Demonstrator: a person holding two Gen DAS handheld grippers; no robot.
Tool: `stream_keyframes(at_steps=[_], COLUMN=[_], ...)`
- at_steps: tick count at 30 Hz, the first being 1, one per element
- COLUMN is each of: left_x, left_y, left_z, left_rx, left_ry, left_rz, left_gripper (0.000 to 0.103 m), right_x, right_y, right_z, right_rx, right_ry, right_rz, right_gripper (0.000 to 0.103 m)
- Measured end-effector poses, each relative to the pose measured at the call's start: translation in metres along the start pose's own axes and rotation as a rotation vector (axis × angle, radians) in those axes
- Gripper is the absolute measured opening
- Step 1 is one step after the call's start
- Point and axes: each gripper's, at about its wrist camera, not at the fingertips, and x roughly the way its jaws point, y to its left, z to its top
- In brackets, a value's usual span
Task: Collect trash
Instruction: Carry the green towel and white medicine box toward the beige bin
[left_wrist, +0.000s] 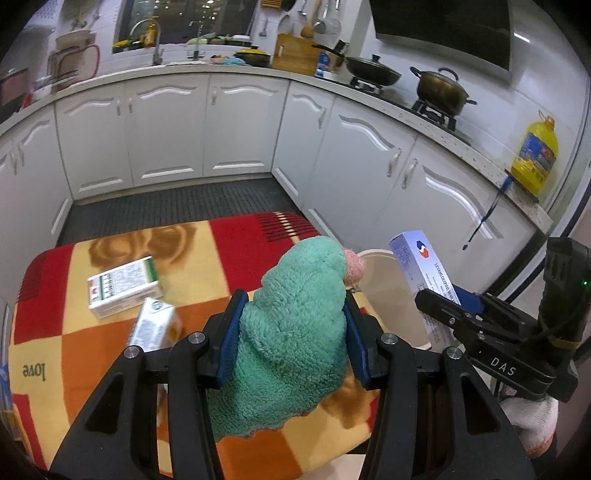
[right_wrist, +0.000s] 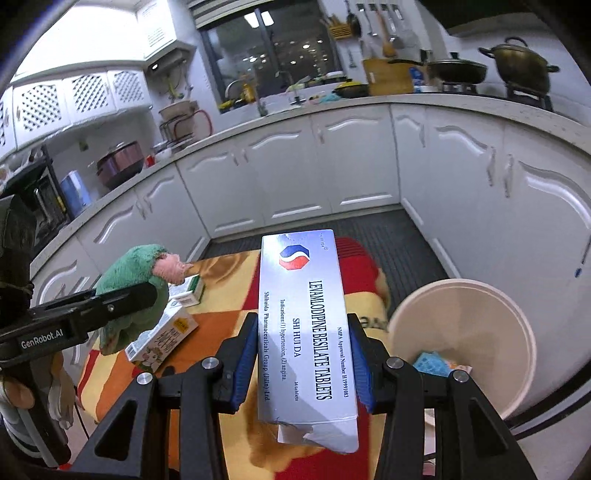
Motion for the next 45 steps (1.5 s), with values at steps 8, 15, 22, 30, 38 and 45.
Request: stream_keyframes(at_steps=[8, 15, 22, 30, 38, 45], left_x=[0.021, 0.050, 0.078, 0.104, 0.128, 0.154], left_y=[-0.038, -0.069, -0.095, -0.117, -0.127, -0.132], left_z=[0.005, 0.009, 0.011, 0.013, 0.012, 0.008], left_rx=[0.052, 0.087, 0.108, 0.121, 0.110, 0.094], left_ry=[0.018, 0.054, 0.092, 0.124, 0.166, 0.213], left_rz=[-0.029, -0.051, -0.073, -0.102, -0.143, -0.151], left_gripper=[0.047, 0.047, 0.047, 0.047, 0.047, 0.047], right_x=[-0.021, -0.033, -0.036, -0.033, -0.031, -0.022], right_y=[-0.036, -0.064, -0.093, -0.118, -0.134, -0.149], right_z=[-0.004, -0.011, -0.018, -0.025, -0.030, -0.035], right_rx=[0.053, 0.099, 0.149, 0.197, 0.227, 0.257], right_ry=[-0.025, -0.033, -0.025, -0.013, -0.003, 0.018], right_rz=[-0.055, -0.105, -0.146, -0.170, -0.185, -0.192], right_gripper=[0.044, 0.044, 0.044, 0.044, 0.044, 0.044])
